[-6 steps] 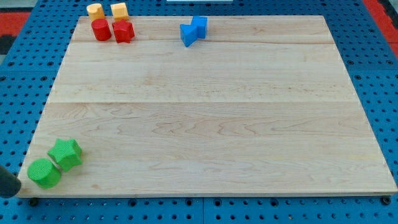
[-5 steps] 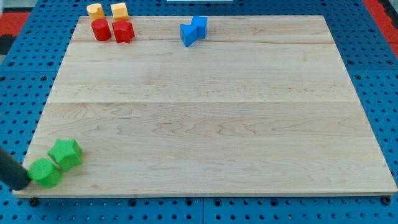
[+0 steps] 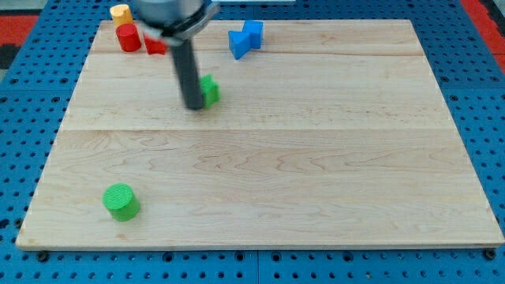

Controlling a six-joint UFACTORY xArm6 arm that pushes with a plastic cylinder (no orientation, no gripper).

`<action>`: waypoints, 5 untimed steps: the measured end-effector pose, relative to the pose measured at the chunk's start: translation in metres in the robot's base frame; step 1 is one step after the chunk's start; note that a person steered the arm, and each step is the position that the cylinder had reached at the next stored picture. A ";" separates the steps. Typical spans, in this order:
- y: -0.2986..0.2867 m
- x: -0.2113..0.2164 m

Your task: Move green star away from the green circle

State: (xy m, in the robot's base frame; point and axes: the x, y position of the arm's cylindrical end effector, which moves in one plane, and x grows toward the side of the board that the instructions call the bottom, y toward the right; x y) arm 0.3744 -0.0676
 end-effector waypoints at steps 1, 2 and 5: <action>0.070 -0.042; 0.071 -0.040; 0.054 -0.085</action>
